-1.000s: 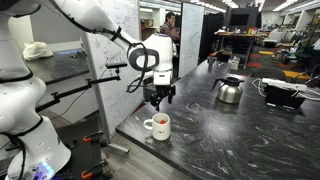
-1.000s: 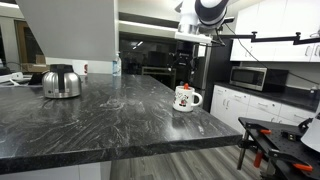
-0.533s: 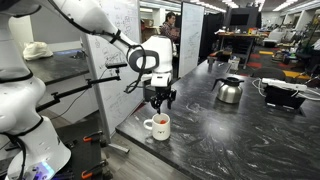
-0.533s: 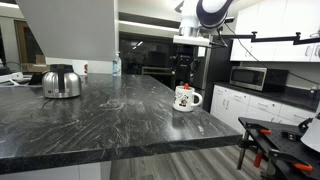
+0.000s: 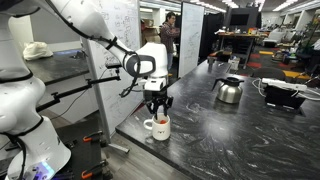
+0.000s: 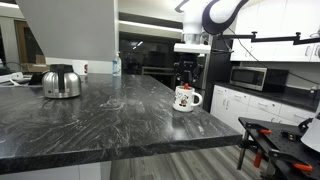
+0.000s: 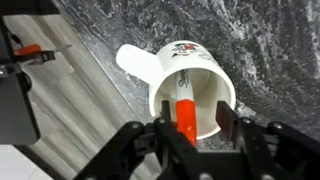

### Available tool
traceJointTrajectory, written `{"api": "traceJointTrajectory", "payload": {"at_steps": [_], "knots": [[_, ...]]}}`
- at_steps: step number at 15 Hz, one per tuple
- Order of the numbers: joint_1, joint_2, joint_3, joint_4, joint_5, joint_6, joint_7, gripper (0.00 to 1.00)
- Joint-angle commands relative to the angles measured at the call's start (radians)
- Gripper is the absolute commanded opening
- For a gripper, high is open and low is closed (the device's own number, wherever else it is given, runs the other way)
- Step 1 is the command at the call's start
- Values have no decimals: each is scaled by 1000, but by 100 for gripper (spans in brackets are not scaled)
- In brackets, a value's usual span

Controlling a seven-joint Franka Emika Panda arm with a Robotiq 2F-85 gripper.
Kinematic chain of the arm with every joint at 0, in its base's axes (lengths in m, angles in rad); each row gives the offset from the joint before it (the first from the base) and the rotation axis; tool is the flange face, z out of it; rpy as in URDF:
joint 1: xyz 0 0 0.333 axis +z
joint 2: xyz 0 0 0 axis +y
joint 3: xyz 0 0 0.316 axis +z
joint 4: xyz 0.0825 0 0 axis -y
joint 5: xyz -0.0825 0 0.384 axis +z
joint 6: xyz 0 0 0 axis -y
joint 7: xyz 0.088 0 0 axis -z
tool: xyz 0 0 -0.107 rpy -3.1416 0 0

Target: Take the marker from the cup and put it on the table

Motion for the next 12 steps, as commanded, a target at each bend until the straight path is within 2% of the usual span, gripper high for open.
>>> {"api": "traceJointTrajectory", "payload": {"at_steps": [1, 6, 12], "knots": [[23, -16, -19, -34, -41, 37, 73, 51], [23, -4, -22, -12, -68, 28, 112, 53], [27, 39, -30, 29, -118, 6, 152, 47]]}}
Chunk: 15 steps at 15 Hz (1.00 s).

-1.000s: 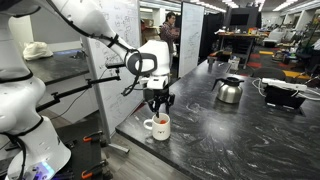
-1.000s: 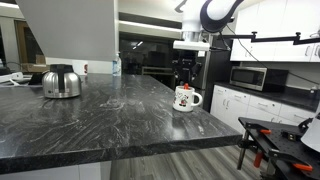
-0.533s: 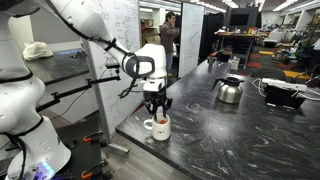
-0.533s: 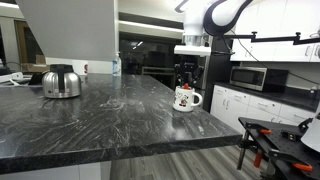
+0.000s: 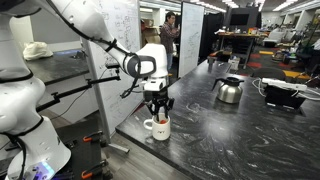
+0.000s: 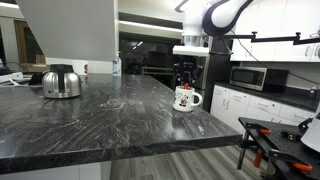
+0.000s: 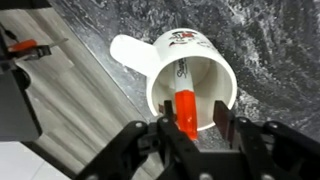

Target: Take the marker from the cup and put it on the table

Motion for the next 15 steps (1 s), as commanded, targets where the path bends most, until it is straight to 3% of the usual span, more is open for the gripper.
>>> {"api": "traceJointTrajectory", "payload": {"at_steps": [1, 6, 12, 14, 15], "knots": [[26, 37, -21, 34, -42, -10, 55, 47], [46, 86, -33, 62, -52, -16, 67, 40], [74, 130, -59, 94, -54, -23, 68, 39], [82, 132, -66, 95, -57, -24, 67, 14], [84, 132, -67, 95, -57, -22, 64, 9]]}}
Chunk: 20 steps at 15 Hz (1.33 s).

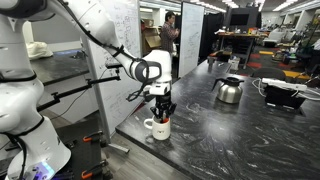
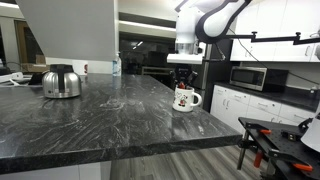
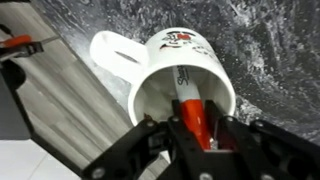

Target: Take the marker from the cup and put it on the table

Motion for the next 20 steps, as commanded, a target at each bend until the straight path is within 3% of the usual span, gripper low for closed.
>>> {"api": "traceJointTrajectory", "payload": {"at_steps": [1, 2, 10, 14, 16, 20], "knots": [[30, 16, -24, 19, -30, -18, 37, 2], [32, 10, -24, 14, -29, -13, 33, 6], [29, -107, -19, -46, -40, 33, 8, 6], [15, -222, -1, -87, -136, 52, 33, 6], [3, -290, 20, -123, -152, 88, -5, 6], [0, -367, 69, -176, -79, 157, -120, 6]]}}
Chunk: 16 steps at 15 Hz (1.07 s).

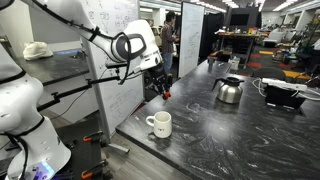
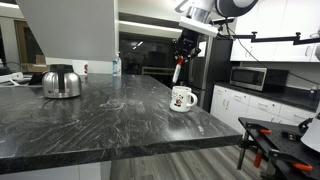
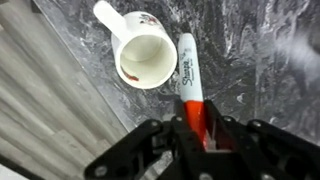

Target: Take the marker from the cup and put it on the table

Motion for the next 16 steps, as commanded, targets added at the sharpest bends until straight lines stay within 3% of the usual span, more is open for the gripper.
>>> {"api": "traceJointTrajectory", "payload": {"at_steps": [1, 5, 10, 16], "knots": [[-9, -54, 41, -56, 77, 58, -123, 6], [33, 0, 67, -43, 280, 51, -394, 6], [48, 126, 90, 39, 443, 29, -666, 6], [38, 312, 87, 253, 639, -108, -992, 6]]}}
